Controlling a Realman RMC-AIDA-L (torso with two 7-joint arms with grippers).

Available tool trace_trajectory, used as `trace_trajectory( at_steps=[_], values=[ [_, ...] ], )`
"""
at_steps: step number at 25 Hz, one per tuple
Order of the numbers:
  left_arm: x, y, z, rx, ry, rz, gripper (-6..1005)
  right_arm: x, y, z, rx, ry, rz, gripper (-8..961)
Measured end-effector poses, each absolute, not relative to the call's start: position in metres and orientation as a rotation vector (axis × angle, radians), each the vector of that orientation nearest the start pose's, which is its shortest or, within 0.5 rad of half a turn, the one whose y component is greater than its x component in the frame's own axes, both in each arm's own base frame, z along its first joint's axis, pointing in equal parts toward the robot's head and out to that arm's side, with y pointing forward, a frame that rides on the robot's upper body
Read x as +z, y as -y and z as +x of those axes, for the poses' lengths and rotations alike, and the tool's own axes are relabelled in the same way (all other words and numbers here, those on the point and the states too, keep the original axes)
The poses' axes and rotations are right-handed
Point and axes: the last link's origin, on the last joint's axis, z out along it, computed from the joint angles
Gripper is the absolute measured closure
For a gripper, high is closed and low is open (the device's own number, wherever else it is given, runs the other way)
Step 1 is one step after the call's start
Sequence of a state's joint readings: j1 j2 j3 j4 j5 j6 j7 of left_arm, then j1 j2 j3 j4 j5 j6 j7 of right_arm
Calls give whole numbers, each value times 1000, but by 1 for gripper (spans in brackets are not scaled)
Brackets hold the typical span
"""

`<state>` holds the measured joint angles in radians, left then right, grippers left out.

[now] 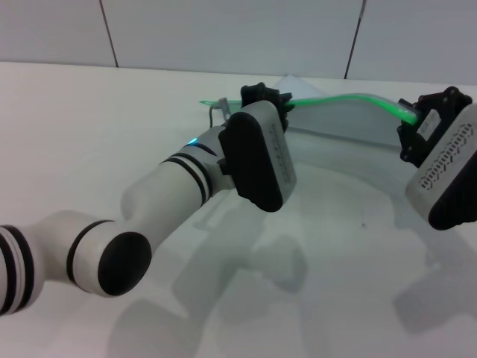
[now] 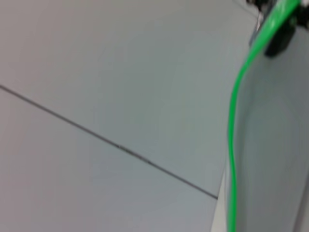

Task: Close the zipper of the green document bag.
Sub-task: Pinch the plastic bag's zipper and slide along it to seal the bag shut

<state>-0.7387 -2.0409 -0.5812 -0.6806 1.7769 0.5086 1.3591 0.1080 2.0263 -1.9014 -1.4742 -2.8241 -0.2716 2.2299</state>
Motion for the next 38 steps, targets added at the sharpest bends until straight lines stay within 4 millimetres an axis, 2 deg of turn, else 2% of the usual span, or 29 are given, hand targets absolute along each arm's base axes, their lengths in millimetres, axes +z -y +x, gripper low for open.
trace_trajectory(
  at_steps=[19,33,38],
  values=[
    [-99,-396,-217,135,-304,-1981,940,6,-346,212,-185,137,-2029,810],
    [-96,-399,-215,123,-284,-1967,914,8,-345,218,-193,145,-2007,795],
    [-93,-401,-201,35,-230,-1948,890,22,-346,227,-100,-6,-1947,790]
  ],
)
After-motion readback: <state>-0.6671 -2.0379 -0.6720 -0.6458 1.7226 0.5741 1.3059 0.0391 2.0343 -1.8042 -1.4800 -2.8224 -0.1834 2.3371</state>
